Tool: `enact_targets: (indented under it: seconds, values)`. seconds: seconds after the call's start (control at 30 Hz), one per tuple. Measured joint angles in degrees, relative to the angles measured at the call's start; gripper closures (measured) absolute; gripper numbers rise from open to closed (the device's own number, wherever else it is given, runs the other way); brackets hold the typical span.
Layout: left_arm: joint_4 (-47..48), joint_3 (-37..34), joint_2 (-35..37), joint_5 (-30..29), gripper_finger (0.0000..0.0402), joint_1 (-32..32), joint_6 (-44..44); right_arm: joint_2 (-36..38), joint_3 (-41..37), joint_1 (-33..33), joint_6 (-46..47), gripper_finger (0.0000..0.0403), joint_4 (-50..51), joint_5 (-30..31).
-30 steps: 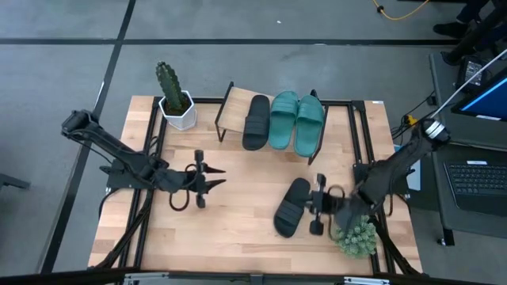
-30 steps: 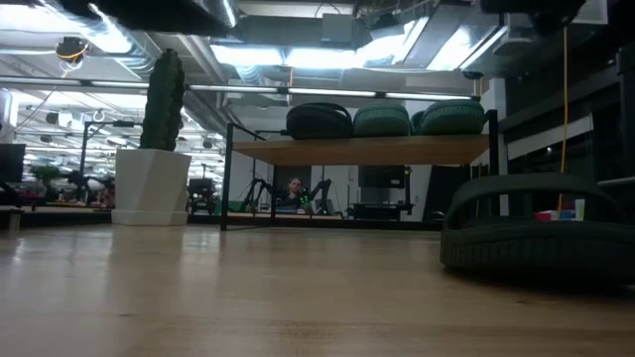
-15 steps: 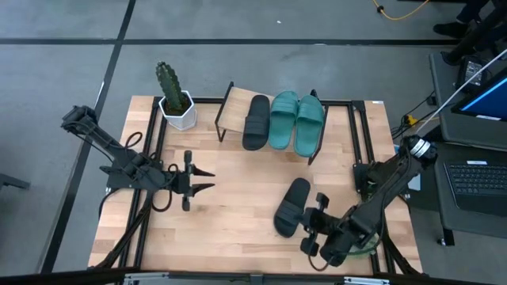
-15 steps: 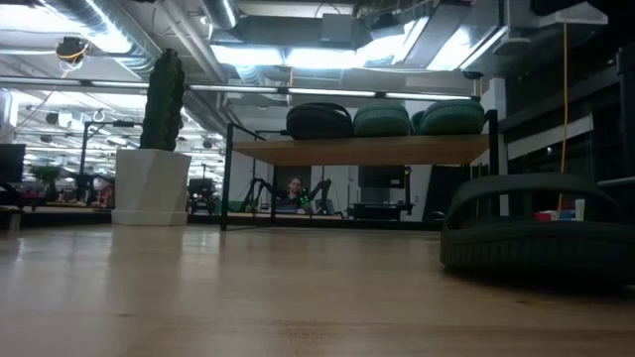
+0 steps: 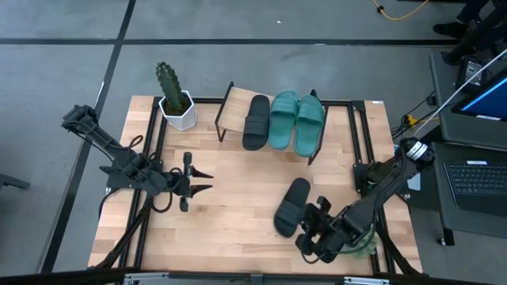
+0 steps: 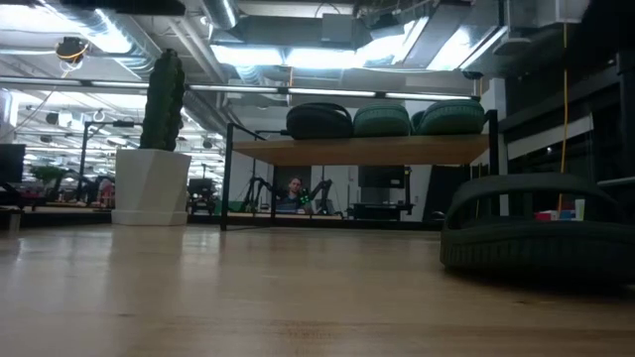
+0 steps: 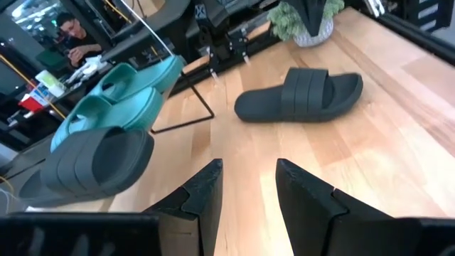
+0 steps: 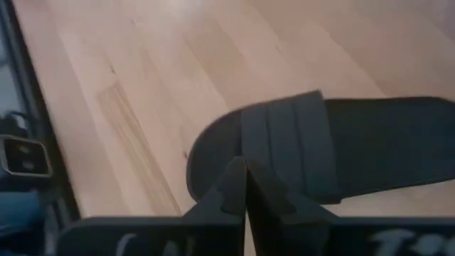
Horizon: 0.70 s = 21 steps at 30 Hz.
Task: Pick and place slides into the shelf
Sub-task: Put the black slide on the shelf
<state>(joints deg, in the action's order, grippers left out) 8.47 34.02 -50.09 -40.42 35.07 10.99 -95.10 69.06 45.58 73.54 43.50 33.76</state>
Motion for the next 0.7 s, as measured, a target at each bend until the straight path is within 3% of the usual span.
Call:
enact_targets:
  seconds: [0.33,0.7]
  values:
    - [3.1,0.0,0.0,0.0,0.0278,0.0,-2.5,-8.4,3.2,0.1,3.9,0.0399,-1.0,-3.5]
    - [3.2,0.0,0.0,0.0,0.0278,0.0,-3.1,-20.6,26.3,0.4,5.8,0.0401,23.7,-4.4]
